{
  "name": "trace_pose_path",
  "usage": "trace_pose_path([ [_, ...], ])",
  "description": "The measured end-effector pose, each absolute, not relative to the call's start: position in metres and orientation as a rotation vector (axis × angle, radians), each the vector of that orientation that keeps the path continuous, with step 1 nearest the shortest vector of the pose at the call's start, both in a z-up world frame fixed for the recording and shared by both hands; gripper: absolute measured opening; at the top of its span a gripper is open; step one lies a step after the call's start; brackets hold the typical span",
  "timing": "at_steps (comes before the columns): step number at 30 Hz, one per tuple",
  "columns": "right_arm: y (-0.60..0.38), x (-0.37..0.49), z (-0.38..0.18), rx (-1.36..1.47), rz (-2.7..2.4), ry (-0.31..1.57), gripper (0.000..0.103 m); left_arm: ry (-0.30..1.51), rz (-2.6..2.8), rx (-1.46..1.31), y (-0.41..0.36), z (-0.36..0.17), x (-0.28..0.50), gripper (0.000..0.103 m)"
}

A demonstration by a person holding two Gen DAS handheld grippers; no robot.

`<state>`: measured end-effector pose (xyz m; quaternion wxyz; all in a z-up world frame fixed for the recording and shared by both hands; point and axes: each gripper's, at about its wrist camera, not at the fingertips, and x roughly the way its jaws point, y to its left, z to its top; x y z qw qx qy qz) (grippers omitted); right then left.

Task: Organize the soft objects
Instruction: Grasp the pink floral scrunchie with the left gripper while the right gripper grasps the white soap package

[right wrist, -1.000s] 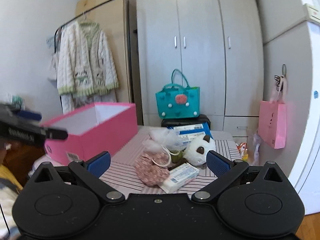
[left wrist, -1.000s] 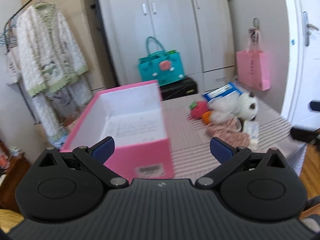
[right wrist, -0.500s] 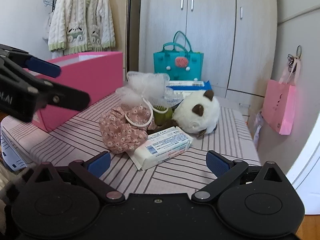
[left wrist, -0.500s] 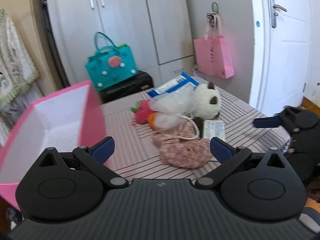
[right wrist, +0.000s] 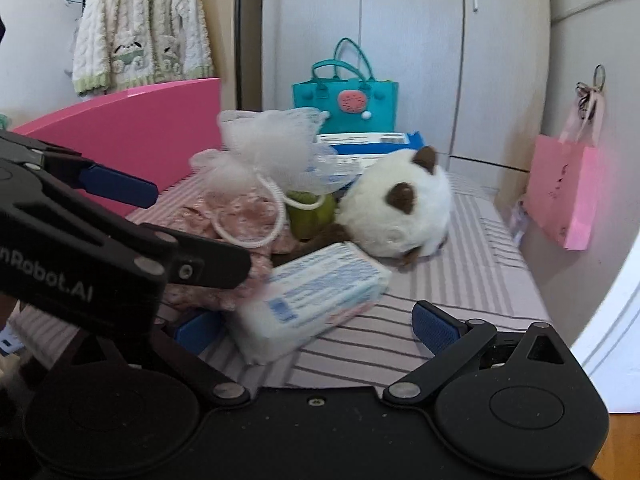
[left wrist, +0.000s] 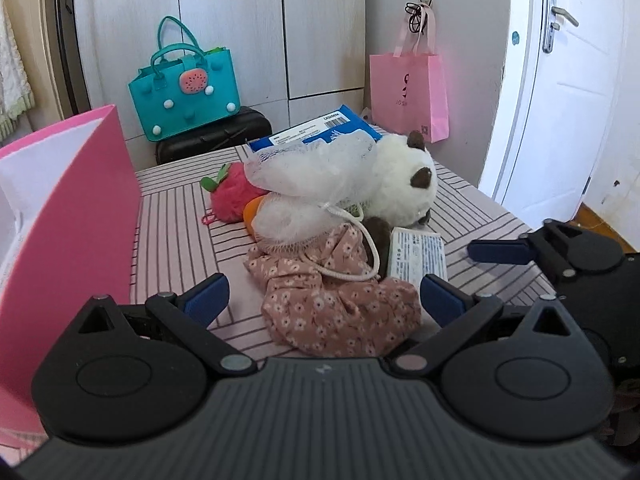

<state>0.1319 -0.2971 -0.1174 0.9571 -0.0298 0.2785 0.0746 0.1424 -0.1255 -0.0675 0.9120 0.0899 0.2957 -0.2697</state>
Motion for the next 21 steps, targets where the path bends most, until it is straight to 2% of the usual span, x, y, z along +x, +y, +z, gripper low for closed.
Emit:
trace_pose_path([
  [12, -0.322, 0.119, -0.106, -0.08, 0.096, 0.55, 0.102, 0.607, -0.555, 0.232, -0.13, -0.081, 0.148, 0.103],
  [14, -0.314, 0.124, -0.11, -0.091, 0.122, 0.561, 0.098, 0.615, -0.552, 0.229, -0.13, -0.082, 0.15, 0.103],
  [18, -0.304, 0.133, -0.115, -0.094, 0.189, 0.548, 0.093, 0.607, -0.598, 0.132, -0.123, -0.08, 0.154, 0.096],
  [20, -0.303, 0.137, -0.116, -0.089, 0.205, 0.538, 0.089, 0.635, -0.613, 0.108, -0.123, -0.084, 0.158, 0.087],
  [21, -0.304, 0.138, -0.117, -0.081, 0.216, 0.532, 0.087, 0.648, -0.612, 0.094, -0.122, -0.086, 0.16, 0.086],
])
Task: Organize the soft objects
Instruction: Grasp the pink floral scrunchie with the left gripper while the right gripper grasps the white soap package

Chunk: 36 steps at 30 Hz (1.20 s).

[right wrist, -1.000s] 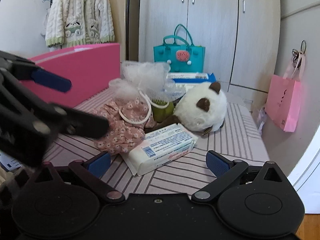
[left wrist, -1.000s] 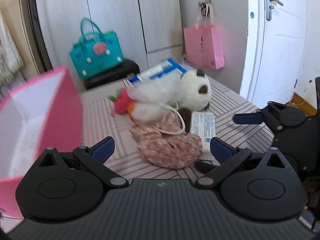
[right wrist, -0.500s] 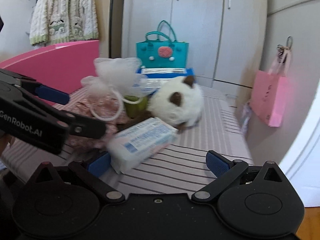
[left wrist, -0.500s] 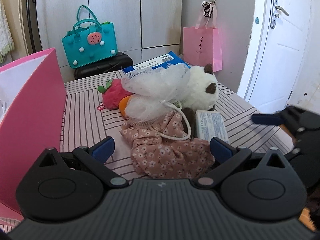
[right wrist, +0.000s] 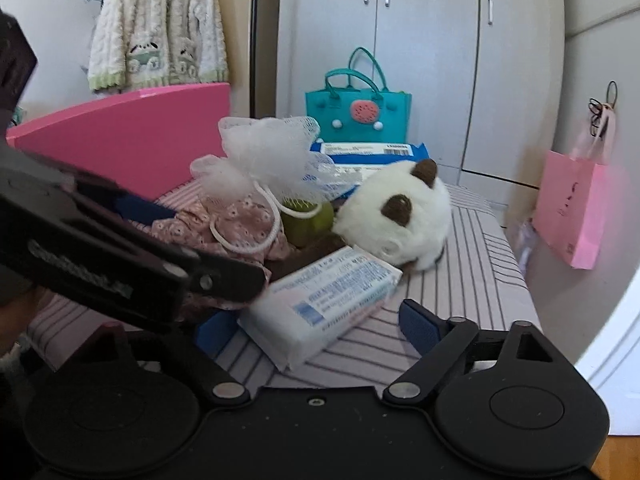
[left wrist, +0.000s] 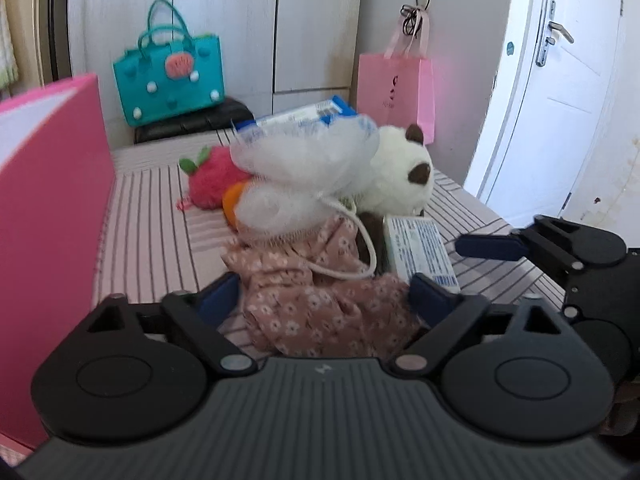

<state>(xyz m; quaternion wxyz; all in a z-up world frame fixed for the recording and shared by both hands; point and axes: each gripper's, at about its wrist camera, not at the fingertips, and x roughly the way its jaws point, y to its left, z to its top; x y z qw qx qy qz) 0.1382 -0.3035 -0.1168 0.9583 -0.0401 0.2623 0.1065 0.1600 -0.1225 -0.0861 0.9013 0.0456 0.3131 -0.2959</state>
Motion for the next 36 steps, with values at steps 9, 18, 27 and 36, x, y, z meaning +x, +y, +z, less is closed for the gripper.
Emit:
trace_pose_path([
  [9, -0.31, 0.13, -0.118, -0.026, 0.244, 0.513, 0.063, 0.664, -0.65, 0.04, -0.114, -0.089, 0.161, 0.056],
  [18, -0.32, 0.115, -0.109, -0.053, 0.222, 0.575, 0.06, 0.685, -0.646, 0.032, -0.104, -0.087, 0.161, 0.019],
  [27, -0.333, 0.117, -0.104, -0.015, 0.154, 0.609, 0.066, 0.697, -0.544, 0.047, -0.095, -0.082, 0.156, 0.048],
  [36, -0.324, 0.134, -0.111, 0.009, 0.1, 0.613, 0.068, 0.701, -0.598, 0.063, -0.111, -0.079, 0.148, 0.084],
])
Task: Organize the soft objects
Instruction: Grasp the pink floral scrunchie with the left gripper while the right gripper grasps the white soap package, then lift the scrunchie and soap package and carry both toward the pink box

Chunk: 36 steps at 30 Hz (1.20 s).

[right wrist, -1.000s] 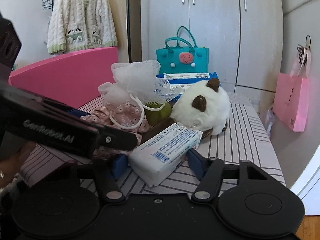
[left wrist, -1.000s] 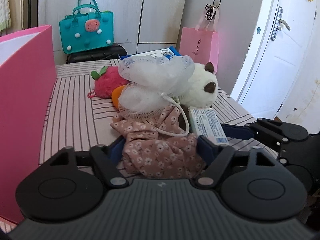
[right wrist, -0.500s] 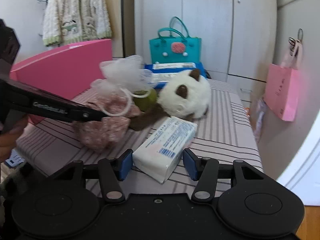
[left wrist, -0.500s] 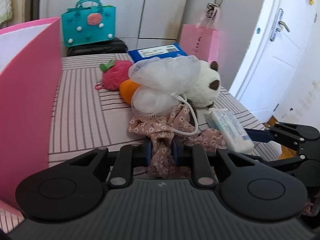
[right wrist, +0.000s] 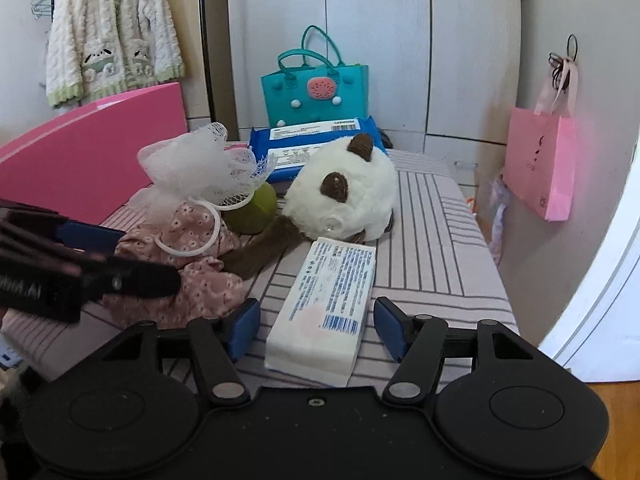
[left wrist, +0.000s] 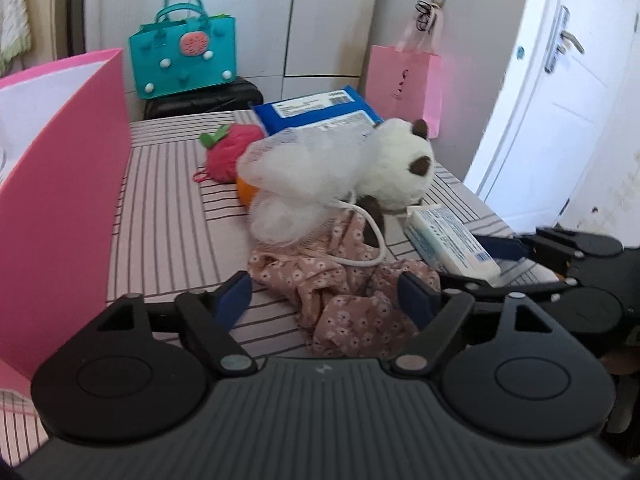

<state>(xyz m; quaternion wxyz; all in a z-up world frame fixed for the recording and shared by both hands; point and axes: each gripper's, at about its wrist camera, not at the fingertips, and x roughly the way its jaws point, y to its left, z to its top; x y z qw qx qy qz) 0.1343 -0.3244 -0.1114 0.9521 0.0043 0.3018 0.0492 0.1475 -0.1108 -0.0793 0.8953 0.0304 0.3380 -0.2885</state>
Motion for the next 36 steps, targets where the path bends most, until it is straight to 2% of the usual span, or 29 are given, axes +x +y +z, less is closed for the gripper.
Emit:
trace_pose_path([
  [1, -0.325, 0.135, -0.111, 0.013, 0.103, 0.615, 0.064, 0.699, -0.61, 0.071, -0.114, -0.079, 0.146, 0.086],
  [2, -0.326, 0.134, -0.111, 0.022, 0.107, 0.615, 0.053, 0.693, -0.626, 0.079, -0.116, -0.079, 0.144, 0.091],
  [4, -0.328, 0.134, -0.109, 0.024, 0.109, 0.619, 0.045, 0.67, -0.654, 0.112, -0.122, -0.08, 0.139, 0.097],
  [10, -0.335, 0.134, -0.104, 0.068, 0.123, 0.65, 0.044, 0.663, -0.576, 0.243, -0.138, -0.092, 0.141, 0.097],
  [11, -0.335, 0.134, -0.103, 0.064, 0.126, 0.655, 0.044, 0.672, -0.572, 0.24, -0.138, -0.094, 0.143, 0.091],
  [13, -0.333, 0.134, -0.102, 0.055, 0.126, 0.662, 0.044, 0.68, -0.562, 0.2, -0.134, -0.094, 0.146, 0.072],
  [15, -0.331, 0.133, -0.101, 0.058, 0.134, 0.667, 0.044, 0.678, -0.557, 0.193, -0.131, -0.089, 0.147, 0.033],
  [17, -0.33, 0.134, -0.098, 0.075, 0.15, 0.67, 0.044, 0.715, -0.59, 0.147, -0.126, -0.085, 0.152, 0.018],
  [18, -0.329, 0.134, -0.096, 0.081, 0.156, 0.67, 0.044, 0.736, -0.604, 0.125, -0.122, -0.082, 0.154, 0.015],
  [27, -0.32, 0.135, -0.073, 0.123, 0.205, 0.714, 0.044, 0.854, -0.66, 0.083, -0.096, -0.035, 0.171, 0.013],
  [31, -0.316, 0.136, -0.063, 0.15, 0.244, 0.728, 0.044, 0.962, -0.714, 0.045, -0.084, -0.024, 0.182, 0.013],
  [36, -0.312, 0.134, -0.056, 0.157, 0.247, 0.74, 0.044, 1.006, -0.733, 0.061, -0.07, -0.014, 0.18, 0.013],
])
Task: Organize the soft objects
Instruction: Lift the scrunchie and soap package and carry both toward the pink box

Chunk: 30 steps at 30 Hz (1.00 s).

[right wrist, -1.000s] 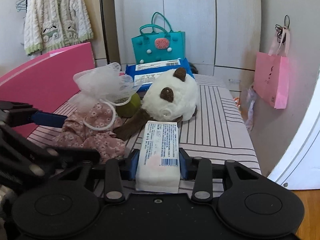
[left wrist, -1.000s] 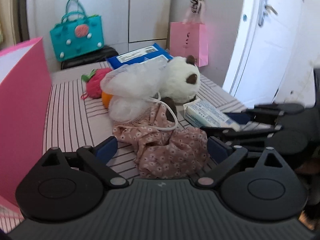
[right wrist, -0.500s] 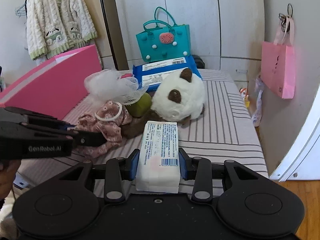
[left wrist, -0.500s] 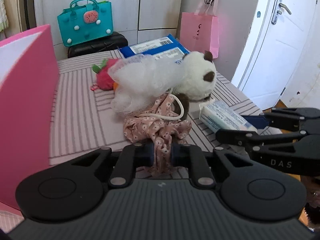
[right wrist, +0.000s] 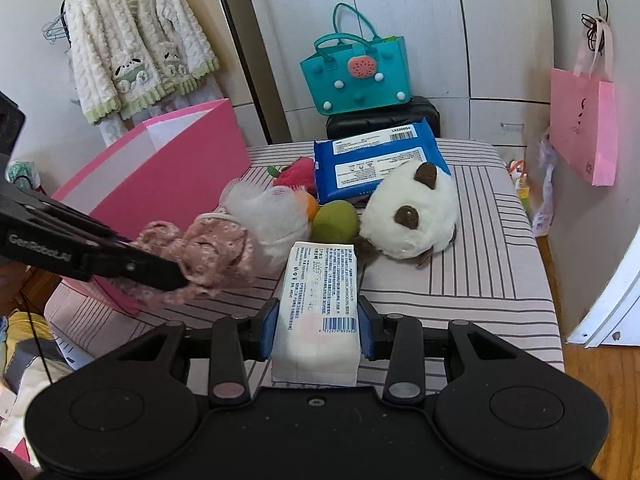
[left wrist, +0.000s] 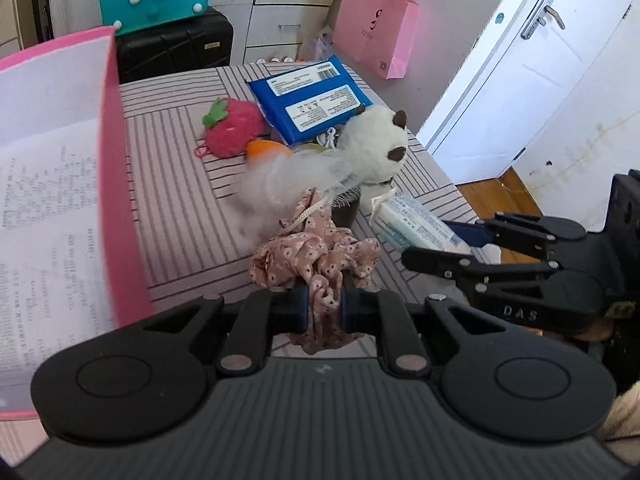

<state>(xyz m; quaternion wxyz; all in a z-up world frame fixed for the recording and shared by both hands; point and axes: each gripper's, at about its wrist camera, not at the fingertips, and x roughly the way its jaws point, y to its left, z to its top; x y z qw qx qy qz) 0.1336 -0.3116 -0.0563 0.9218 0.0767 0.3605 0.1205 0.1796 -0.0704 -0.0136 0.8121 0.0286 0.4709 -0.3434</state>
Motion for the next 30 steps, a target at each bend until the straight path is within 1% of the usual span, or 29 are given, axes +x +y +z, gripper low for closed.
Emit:
trace_pose_path([
  [3, -0.307, 0.129, -0.053, 0.136, 0.234, 0.735, 0.044, 0.98, -0.719, 0.086, -0.061, -0.007, 0.172, 0.013],
  [9, -0.303, 0.123, -0.049, 0.131, 0.21, 0.736, 0.044, 1.028, -0.736, 0.046, -0.043, -0.006, 0.173, 0.013],
  [13, -0.297, 0.118, -0.048, 0.119, 0.199, 0.74, 0.044, 1.121, -0.787, 0.021, -0.04, -0.01, 0.17, 0.013],
  [21, -0.288, 0.107, -0.05, 0.117, 0.172, 0.735, 0.044, 1.242, -0.819, -0.029, -0.042, -0.033, 0.175, 0.014],
  [30, -0.285, 0.099, -0.052, 0.114, 0.158, 0.739, 0.044, 1.303, -0.861, -0.02, -0.057, -0.054, 0.169, 0.015],
])
